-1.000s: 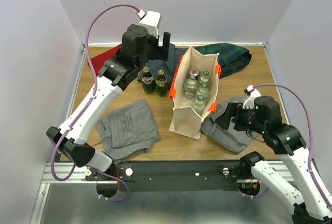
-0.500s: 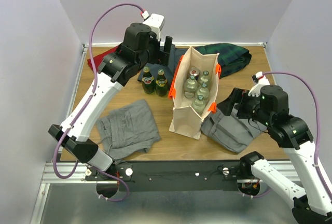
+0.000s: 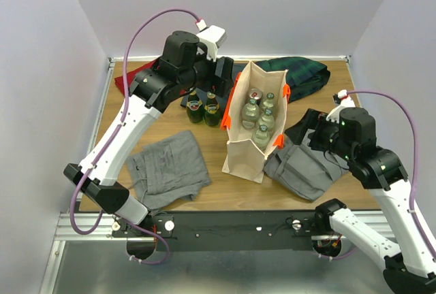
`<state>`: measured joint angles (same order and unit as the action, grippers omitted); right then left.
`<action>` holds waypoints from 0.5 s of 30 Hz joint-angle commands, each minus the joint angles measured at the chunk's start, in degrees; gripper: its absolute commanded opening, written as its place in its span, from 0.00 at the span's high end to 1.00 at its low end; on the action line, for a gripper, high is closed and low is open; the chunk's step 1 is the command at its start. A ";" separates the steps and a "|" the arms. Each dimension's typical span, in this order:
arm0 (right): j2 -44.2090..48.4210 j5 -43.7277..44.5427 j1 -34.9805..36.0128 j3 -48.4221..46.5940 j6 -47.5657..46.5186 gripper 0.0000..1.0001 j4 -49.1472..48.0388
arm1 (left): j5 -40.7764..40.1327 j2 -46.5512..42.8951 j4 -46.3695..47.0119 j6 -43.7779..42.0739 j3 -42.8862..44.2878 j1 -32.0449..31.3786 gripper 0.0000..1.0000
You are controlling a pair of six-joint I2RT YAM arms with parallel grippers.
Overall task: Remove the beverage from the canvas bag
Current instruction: Take out the drink from the canvas bag.
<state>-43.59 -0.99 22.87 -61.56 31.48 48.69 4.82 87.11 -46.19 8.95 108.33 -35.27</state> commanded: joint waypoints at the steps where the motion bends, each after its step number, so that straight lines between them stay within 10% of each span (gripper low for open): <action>1: 0.70 2.14 0.24 0.74 2.44 0.00 -3.94 | 8.27 -0.01 -1.62 -0.34 1.09 0.11 0.01; 15: -5.53 3.19 0.24 -2.50 3.14 0.00 -2.02 | 8.55 4.12 -7.86 2.21 11.20 -0.51 0.01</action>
<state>-46.92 -0.30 22.87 -60.60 33.15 45.50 11.40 91.68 -50.87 11.51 116.11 -35.29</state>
